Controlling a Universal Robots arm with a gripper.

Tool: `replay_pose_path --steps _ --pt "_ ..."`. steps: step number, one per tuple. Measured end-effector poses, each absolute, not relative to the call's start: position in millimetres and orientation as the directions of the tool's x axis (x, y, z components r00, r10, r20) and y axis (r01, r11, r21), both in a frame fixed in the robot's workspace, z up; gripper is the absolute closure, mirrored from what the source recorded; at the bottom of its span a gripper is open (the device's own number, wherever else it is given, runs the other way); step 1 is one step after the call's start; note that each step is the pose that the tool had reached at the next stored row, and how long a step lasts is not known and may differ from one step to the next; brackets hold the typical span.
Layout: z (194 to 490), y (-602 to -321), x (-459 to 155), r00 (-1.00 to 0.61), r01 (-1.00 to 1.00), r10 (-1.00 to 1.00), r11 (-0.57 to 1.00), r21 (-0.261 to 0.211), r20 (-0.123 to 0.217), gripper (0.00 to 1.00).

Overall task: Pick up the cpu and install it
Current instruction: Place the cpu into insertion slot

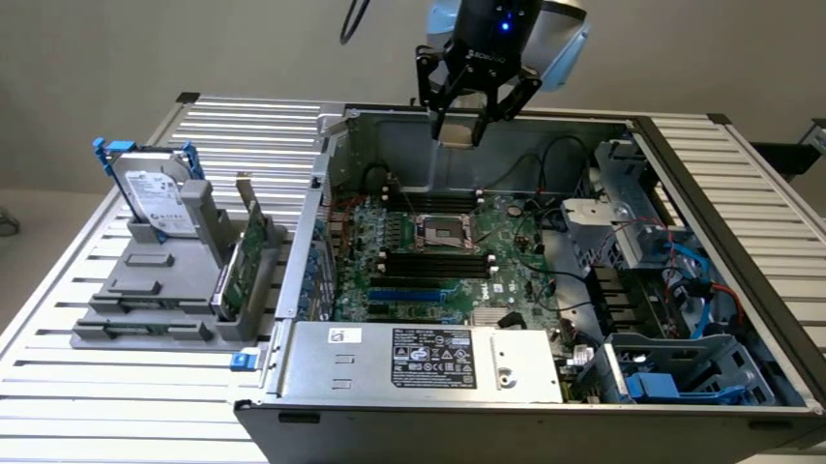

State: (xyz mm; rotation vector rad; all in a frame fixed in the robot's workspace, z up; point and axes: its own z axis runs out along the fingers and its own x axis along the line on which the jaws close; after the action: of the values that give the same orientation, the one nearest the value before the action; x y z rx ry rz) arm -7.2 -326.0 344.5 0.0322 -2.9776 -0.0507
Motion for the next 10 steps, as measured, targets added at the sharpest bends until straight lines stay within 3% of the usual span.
replay_pose_path --steps 10 --pt "343.3 -325.9 -7.7 -0.960 0.242 0.234 0.969 0.036 0.154 0.46"
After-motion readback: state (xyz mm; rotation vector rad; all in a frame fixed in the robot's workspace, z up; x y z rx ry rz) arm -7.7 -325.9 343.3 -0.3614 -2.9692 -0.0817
